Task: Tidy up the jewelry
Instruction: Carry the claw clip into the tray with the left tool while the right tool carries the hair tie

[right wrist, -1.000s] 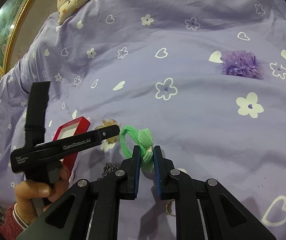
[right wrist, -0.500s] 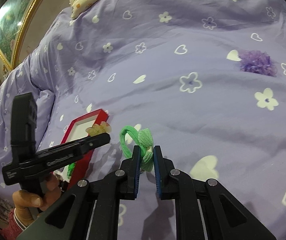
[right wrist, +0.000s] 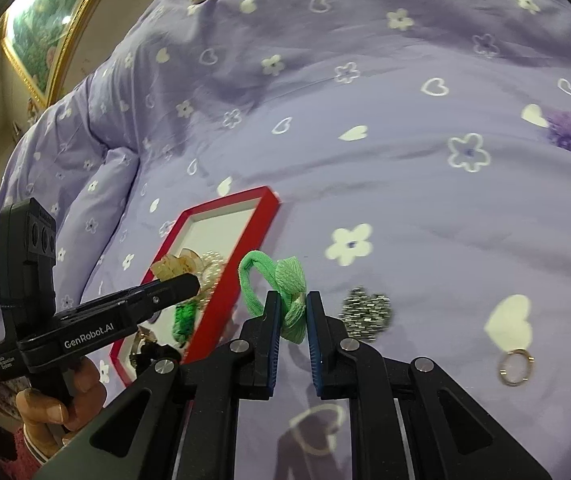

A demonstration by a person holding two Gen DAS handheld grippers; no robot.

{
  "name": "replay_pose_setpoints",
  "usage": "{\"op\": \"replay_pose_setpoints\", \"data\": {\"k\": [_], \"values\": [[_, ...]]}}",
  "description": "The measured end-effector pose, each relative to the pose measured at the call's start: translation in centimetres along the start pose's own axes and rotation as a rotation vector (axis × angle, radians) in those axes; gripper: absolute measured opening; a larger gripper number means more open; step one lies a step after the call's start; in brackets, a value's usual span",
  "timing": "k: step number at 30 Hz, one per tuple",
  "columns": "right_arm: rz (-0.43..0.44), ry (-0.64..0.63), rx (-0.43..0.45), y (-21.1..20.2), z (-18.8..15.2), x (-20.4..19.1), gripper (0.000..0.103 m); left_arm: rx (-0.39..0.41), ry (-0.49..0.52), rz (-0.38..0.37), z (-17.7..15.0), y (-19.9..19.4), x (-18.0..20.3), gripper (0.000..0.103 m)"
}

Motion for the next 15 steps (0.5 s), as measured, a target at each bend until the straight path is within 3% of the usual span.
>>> {"op": "replay_pose_setpoints", "data": {"k": [15], "values": [[0.043, -0.077, -0.048, 4.1, 0.3, -5.8, 0.012, 0.025, -0.034, 0.085, 0.7, -2.0, -7.2, 0.023]]}}
Point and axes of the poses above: each gripper's, at about its wrist camera, not at the fingertips, and y roughly the way its jaws point, x to its right, z to its top, the point moved 10 cm from there along y, roughly the way its jaws point
